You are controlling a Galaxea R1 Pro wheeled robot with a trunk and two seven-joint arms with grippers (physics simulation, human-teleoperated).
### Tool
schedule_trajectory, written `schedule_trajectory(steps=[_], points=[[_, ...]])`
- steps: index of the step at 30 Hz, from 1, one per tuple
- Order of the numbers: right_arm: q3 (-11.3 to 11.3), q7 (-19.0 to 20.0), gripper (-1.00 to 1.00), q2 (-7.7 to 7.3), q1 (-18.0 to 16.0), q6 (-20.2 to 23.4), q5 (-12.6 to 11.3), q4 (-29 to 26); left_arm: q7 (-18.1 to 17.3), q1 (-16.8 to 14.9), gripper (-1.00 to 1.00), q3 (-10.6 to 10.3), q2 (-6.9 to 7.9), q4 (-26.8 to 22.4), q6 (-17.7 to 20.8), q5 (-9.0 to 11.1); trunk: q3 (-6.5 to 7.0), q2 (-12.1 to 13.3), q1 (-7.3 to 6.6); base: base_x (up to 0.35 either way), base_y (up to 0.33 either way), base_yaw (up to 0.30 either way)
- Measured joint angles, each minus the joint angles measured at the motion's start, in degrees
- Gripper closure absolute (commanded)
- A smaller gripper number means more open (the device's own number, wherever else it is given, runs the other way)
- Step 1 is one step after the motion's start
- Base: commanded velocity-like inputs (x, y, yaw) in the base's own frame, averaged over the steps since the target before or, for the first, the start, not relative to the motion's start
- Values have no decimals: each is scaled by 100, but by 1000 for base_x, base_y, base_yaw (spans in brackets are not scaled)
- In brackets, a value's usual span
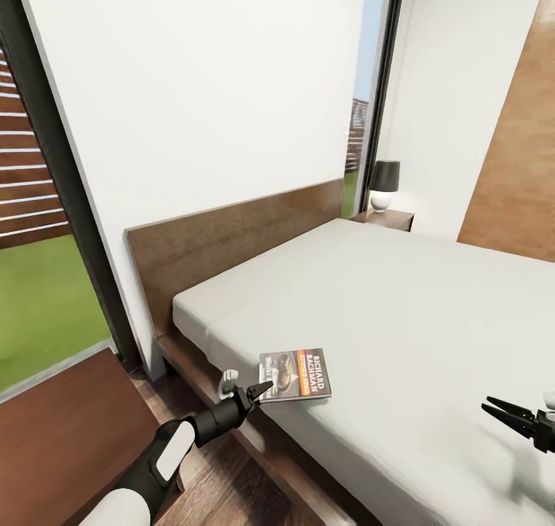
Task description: In the bedroom, move the book from the bed onto either nightstand, and place the two sandals side by side next to the bed.
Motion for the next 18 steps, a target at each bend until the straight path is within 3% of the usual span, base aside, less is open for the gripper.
schedule_trajectory(steps=[10,18], points=[[0,0,-100,0,0,1,0,-31,0,0,-100,6,0,-9,0,1,1,0,0,0,0,-5],[7,0,-100,0,0,6,4,-296,-1,0,-100,6,0,-8,0,1,12,0,0,0,0,-87]])
